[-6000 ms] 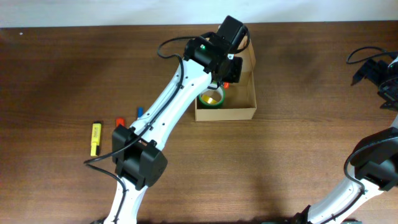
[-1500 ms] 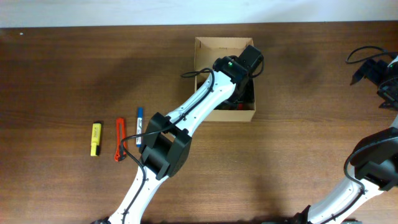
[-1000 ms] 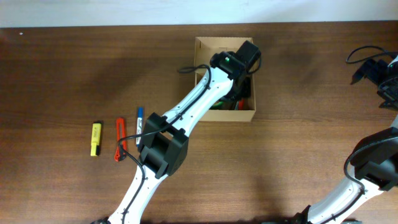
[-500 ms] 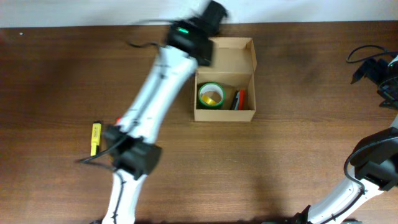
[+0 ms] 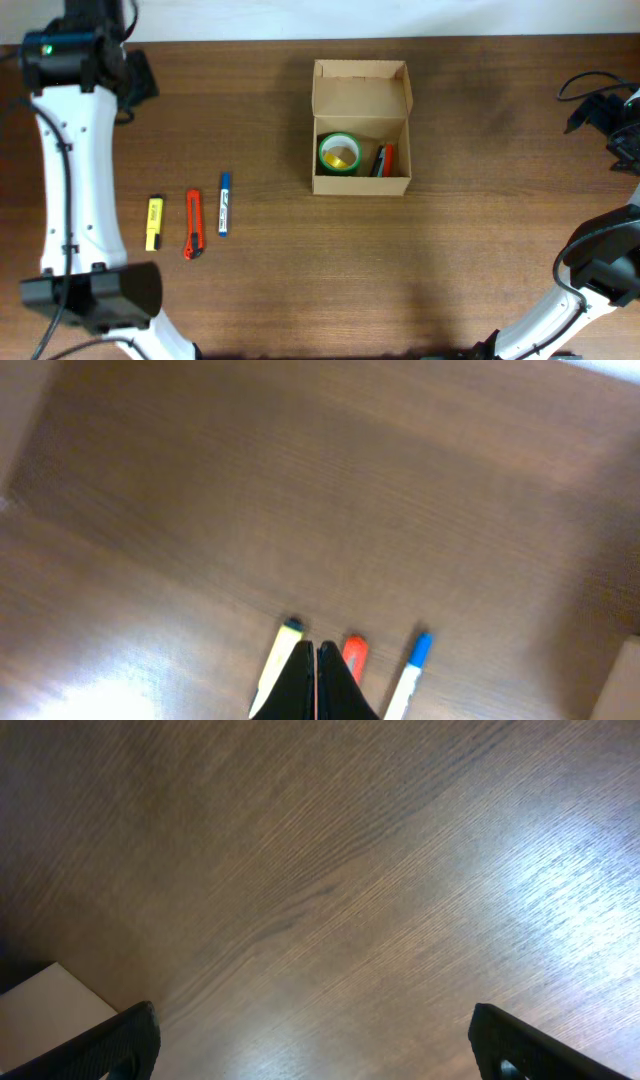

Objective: Pack container
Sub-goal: 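Withdraw the left gripper to the yellow highlighter, then grasp the yellow highlighter by its body with the left gripper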

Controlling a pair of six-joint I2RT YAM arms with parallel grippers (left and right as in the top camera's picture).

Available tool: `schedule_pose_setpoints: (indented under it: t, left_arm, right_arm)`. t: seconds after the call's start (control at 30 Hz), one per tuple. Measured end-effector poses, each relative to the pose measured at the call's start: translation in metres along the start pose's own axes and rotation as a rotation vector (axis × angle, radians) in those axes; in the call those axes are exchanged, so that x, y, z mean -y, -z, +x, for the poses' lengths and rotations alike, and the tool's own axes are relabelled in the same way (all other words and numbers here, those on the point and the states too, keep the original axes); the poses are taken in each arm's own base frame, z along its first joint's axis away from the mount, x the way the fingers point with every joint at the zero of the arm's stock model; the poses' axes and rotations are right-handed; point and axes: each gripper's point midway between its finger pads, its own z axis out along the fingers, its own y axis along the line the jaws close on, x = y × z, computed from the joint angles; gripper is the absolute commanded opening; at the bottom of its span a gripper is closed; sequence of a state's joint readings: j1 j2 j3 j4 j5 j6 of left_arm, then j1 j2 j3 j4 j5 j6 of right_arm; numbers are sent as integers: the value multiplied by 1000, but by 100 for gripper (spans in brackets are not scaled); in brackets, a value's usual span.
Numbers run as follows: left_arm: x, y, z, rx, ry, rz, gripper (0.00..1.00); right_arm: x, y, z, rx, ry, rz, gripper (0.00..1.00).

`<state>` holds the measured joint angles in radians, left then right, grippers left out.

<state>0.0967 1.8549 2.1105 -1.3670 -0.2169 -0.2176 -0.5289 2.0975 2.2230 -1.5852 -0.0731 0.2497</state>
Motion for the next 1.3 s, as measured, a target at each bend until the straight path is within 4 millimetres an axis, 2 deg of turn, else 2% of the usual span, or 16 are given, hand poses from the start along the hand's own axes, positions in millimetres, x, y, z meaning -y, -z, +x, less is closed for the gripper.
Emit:
schedule_pose_setpoints:
  t: [0.1, 0.17, 0.2, 0.23, 0.33, 0.43, 0.6, 0.7, 0.87, 1.0, 1.13, 1.3]
  left_arm:
    - [-16, -25, 32, -64, -31, 3, 3]
    - [-26, -33, 58, -82, -59, 9, 8]
    - [-30, -32, 70, -95, -75, 8, 18]
    - [-38, -27, 87, -93, -96, 0, 23]
    - [-51, -15, 115, -47, -139, -29, 35]
    - [-57, -18, 138, -53, -172, -45, 42]
    - [-59, -59, 180, -202, -252, -49, 53]
    - [-63, -77, 191, -277, -272, -28, 58]
    - [-74, -106, 208, -407, -268, -8, 59]
    - [-75, -126, 224, -521, -297, 11, 72]
    - [-72, -138, 227, -569, -329, 30, 84]
    - [-72, -144, 229, -589, -352, 40, 87]
  right_arm:
    - [0, 0, -1, 6, 0, -1, 99]
    - [-1, 0, -4, 15, 1, -4, 99]
    - [-1, 0, -5, 18, 1, -5, 99]
    - [-1, 0, -5, 20, 1, -5, 99]
    - [-1, 0, -5, 20, 1, -5, 99]
    - [-1, 0, -5, 20, 1, -5, 99]
    - [-1, 0, -5, 18, 1, -5, 99]
    - [-1, 0, -5, 18, 1, -5, 99]
    - [-1, 0, -4, 18, 1, -5, 99]
    - [-1, 0, -5, 18, 1, -5, 99]
    - [-1, 0, -5, 18, 1, -5, 99]
    - [-1, 0, -5, 20, 1, -5, 99]
